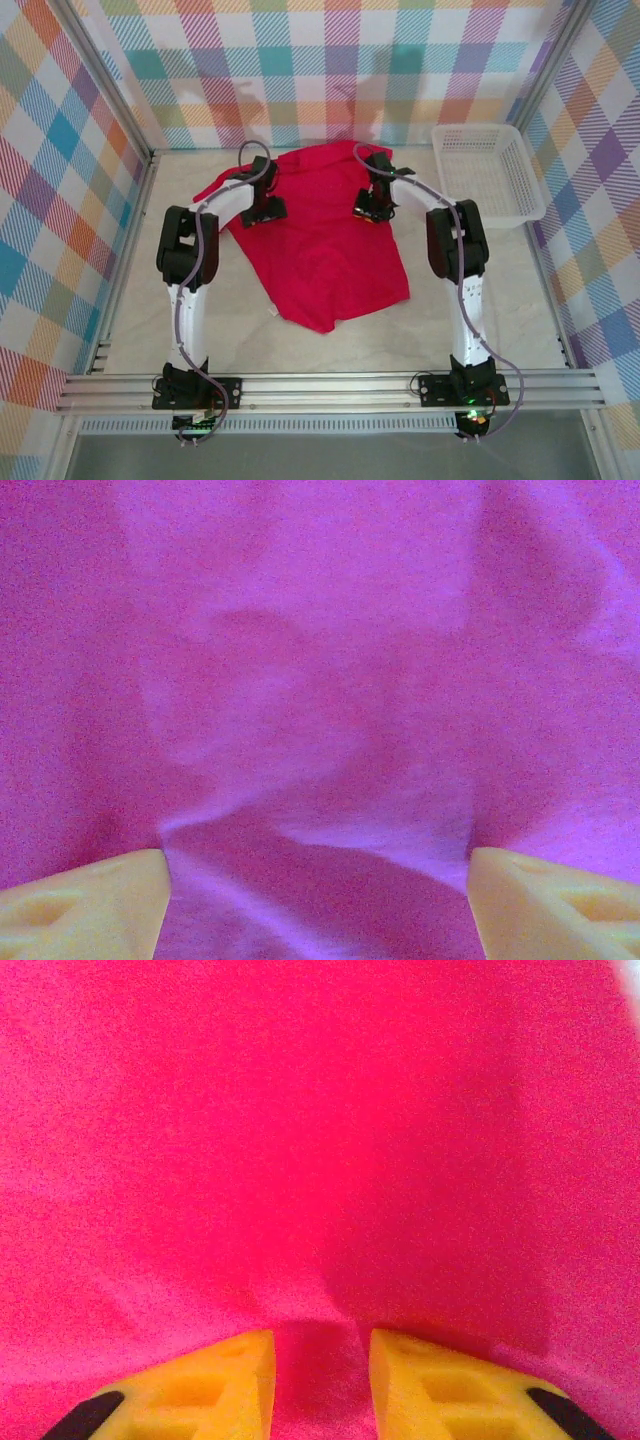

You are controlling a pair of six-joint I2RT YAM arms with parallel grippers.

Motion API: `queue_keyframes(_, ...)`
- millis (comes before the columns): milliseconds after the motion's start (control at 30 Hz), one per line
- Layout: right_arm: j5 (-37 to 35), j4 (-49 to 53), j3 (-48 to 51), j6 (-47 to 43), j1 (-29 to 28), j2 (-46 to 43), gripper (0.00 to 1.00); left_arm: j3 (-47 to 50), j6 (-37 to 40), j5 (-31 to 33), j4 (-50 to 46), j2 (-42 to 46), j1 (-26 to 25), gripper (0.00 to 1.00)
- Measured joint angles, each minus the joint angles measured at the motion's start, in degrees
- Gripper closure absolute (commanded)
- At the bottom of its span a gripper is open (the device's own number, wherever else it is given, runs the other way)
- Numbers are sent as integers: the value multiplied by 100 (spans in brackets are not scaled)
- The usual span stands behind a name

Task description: Fold the inside-out t-shirt

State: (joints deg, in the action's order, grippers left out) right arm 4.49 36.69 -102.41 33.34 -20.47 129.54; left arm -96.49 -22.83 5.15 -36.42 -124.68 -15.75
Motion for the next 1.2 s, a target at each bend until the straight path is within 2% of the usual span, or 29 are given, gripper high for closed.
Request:
queue_keyframes(100, -61, 70, 632, -133, 50, -551, 63, 420, 61, 55, 201, 450, -7, 22)
queue_keyframes(200, -149, 160, 1941, -144, -48, -1838, 62, 1412, 105, 92, 339, 1569, -354, 22)
queue_keyframes(300, -264, 188, 2959, -81, -122, -3069, 62, 2225, 142, 50, 448, 2739, -1209, 24)
queue_keyframes(433, -345, -101, 4146, 188, -127, -4105, 62, 2881, 17, -210, 603, 3512, -2507, 29)
queue_keyframes(500, -356, -166, 4634, 326, -125, -4260, 62, 3167, -192, -380, 623, 3585, -2874, 31)
queue_keyframes(633, -343, -273, 5239, 549, -109, -4312, 63, 3550, -640, -584, 584, 3484, -3300, 32)
queue_keyframes(933, -341, -450, 5427, 660, -109, -4715, 62, 3526, -1250, -745, 673, 2717, -3965, 35)
queue_keyframes(1067, -343, -455, 5473, 656, -109, -4754, 62, 3357, -1360, -748, 651, 2387, -4057, 46)
queue_keyframes(1167, -339, -455, 5497, 656, -109, -4754, 64, 3195, -1397, -737, 636, 2238, -4083, 62)
queue_keyframes(1200, -339, -459, 5501, 656, -109, -4754, 65, 3139, -1432, -710, 623, 2203, -4085, 71)
